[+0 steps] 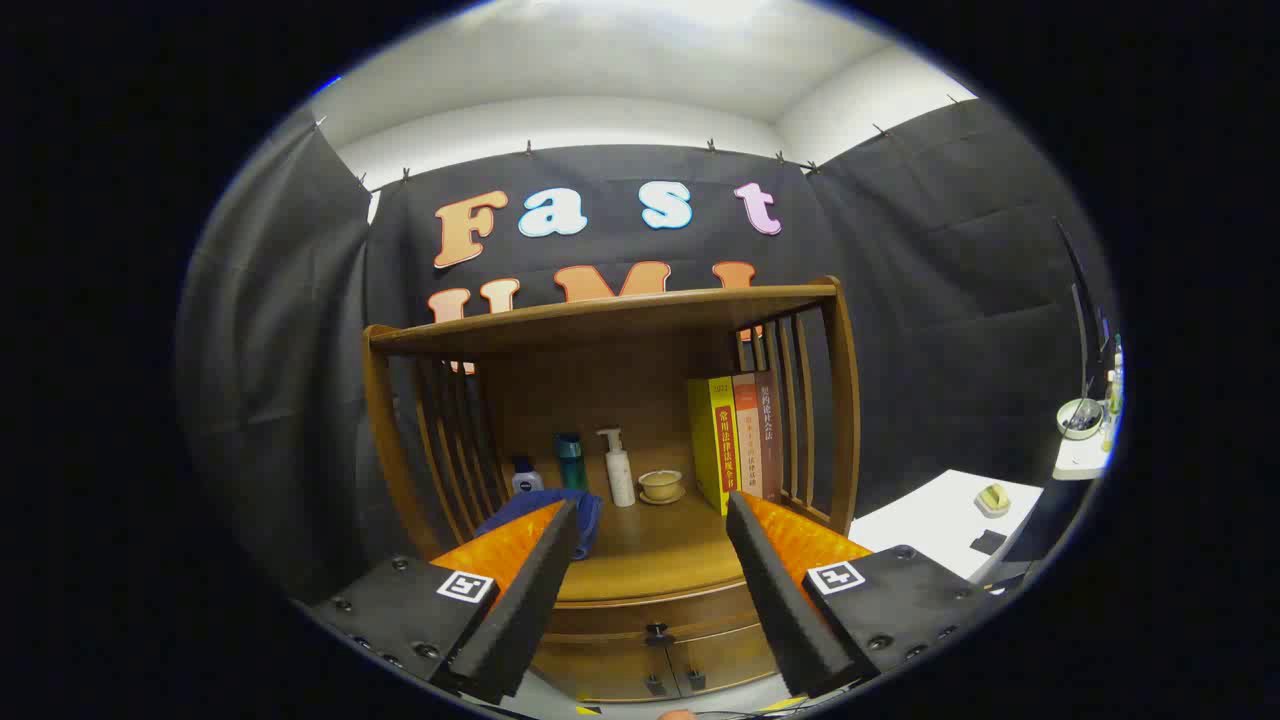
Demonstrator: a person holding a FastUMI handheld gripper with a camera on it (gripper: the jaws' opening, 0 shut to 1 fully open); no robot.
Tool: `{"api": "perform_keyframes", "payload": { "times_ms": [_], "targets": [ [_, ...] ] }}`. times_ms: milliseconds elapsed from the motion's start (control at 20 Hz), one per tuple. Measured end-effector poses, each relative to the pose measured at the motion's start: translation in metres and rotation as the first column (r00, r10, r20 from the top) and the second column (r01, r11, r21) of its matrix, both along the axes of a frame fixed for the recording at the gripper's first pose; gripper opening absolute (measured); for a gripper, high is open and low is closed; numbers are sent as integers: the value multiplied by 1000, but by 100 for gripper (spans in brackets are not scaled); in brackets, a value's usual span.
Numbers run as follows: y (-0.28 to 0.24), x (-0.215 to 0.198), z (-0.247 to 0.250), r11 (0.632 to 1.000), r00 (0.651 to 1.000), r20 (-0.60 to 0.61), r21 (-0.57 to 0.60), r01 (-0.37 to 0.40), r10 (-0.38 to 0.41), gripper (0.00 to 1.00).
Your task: Pull open the drawer, take out the items inside it, and place them on the countertop above the cabinet.
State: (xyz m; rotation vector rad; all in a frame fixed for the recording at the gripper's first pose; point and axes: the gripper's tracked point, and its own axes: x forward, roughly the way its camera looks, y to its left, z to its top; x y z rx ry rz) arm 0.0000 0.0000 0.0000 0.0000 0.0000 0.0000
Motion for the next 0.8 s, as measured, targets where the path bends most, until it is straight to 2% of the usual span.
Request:
{"api": "perform_keyframes", "payload": {
  "times_ms": [800],
  "targets": [
    [3, -10, 5, 999, 1000, 8, -39, -1, 1, 98]
  ]
}}
